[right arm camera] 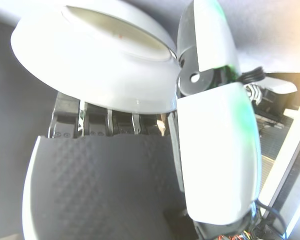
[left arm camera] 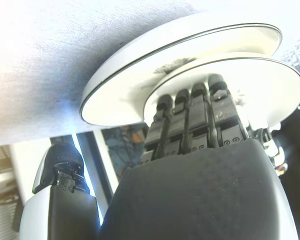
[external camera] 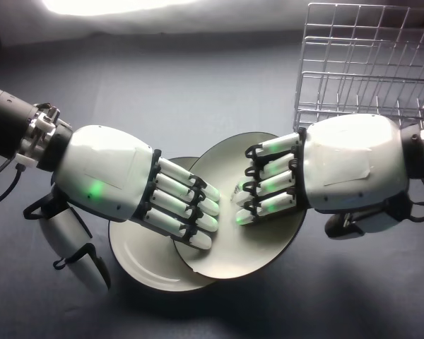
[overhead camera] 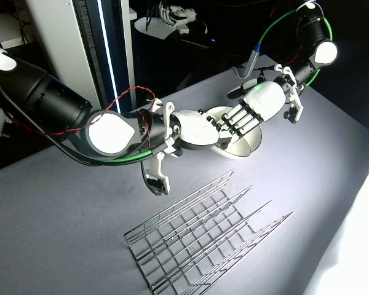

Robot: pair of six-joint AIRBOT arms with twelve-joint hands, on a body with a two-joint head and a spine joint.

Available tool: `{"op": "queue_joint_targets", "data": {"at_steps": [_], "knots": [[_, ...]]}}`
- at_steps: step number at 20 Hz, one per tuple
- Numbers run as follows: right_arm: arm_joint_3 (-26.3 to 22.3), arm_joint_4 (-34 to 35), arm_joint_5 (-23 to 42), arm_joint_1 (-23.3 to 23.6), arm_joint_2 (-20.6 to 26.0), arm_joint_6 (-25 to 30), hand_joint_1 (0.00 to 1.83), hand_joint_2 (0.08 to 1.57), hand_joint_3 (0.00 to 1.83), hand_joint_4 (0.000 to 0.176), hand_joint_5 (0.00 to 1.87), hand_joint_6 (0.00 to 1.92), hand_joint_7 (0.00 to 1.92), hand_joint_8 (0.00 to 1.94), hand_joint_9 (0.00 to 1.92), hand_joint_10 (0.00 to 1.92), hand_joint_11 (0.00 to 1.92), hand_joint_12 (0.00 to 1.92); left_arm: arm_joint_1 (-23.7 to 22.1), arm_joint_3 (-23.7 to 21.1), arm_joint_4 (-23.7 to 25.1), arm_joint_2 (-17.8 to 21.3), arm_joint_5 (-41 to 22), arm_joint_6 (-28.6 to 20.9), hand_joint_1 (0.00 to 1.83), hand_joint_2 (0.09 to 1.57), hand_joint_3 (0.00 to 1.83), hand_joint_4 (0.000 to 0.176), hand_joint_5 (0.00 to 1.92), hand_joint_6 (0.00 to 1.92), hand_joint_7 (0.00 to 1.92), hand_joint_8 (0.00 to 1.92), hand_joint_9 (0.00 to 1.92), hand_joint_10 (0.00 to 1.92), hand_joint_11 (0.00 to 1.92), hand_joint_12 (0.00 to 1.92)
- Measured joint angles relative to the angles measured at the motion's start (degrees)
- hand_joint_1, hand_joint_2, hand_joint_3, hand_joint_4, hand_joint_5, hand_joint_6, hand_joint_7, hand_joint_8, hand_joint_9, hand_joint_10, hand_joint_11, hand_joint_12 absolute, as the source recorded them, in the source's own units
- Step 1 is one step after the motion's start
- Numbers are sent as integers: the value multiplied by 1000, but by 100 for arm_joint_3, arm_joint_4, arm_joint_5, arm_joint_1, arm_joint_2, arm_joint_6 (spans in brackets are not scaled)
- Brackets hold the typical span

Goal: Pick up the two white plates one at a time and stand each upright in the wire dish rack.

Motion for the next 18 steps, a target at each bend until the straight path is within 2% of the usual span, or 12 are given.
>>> {"op": "queue_joint_targets", "data": {"at_steps": [4, 7, 9, 10, 14, 15, 16, 17, 18], "knots": [[24, 26, -94, 59, -107, -2, 1196, 1081, 4, 0, 459, 15, 471, 9, 454, 20, 6, 1056, 0, 11, -15, -9, -11, 0, 0, 1127, 1, 0, 116, 4, 105, 2, 86, 1, 0, 126], [22, 118, -92, 74, -151, 0, 1190, 1079, 0, 0, 612, 20, 624, 11, 606, 30, 142, 1086, 0, 11, -17, -20, -9, -2, 0, 1129, 2, 0, 108, 3, 106, 1, 95, 1, 0, 184], [22, 162, -57, 83, -164, -2, 1203, 1048, 0, 0, 688, 15, 719, 10, 693, 30, 234, 1057, 0, 11, -33, -31, -9, -2, 0, 1125, 0, 0, 79, 1, 71, 1, 59, 1, 0, 104], [22, 173, -48, 83, -168, -2, 1204, 1045, 0, 0, 709, 18, 740, 13, 712, 32, 260, 1056, 0, 11, -42, -31, -11, -2, 0, 1125, 0, 0, 107, 3, 97, 2, 83, 3, 0, 165], [22, 195, -28, 83, -173, -2, 1201, 1034, 0, 0, 894, 15, 951, 12, 876, 30, 434, 1025, 0, 11, -83, -37, -11, -4, 0, 1122, 0, 0, 94, 1, 84, 0, 72, 0, 0, 148], [22, 197, -24, 81, -173, -4, 1182, 1068, 2, 0, 1021, 670, 1042, 12, 949, 26, 495, 1043, 0, 24, -83, -37, -13, -4, 0, 1123, 0, 0, 101, 3, 97, 3, 85, 3, 0, 167], [22, 212, -17, 81, -173, -2, 1226, 1071, 10, 0, 991, 902, 1126, 575, 1014, 29, 533, 1080, 0, 48, -79, -50, -17, -4, 0, 1121, 0, 0, 106, 3, 102, 3, 90, 3, 0, 159], [22, 219, 11, 81, -173, 0, 1235, 1083, 0, 0, 977, 959, 1128, 727, 1107, 56, 586, 1125, 0, 55, -63, -50, -15, -4, 0, 1122, 0, 0, 100, 0, 101, 2, 91, 3, 0, 156], [13, 223, 48, 81, -175, 0, 1356, 1067, 0, 0, 1028, 895, 1184, 639, 974, 844, 660, 1124, 0, 59, -61, -50, -9, -4, 0, 1126, 1, 0, 106, 3, 108, 4, 89, 2, 0, 153]]}}
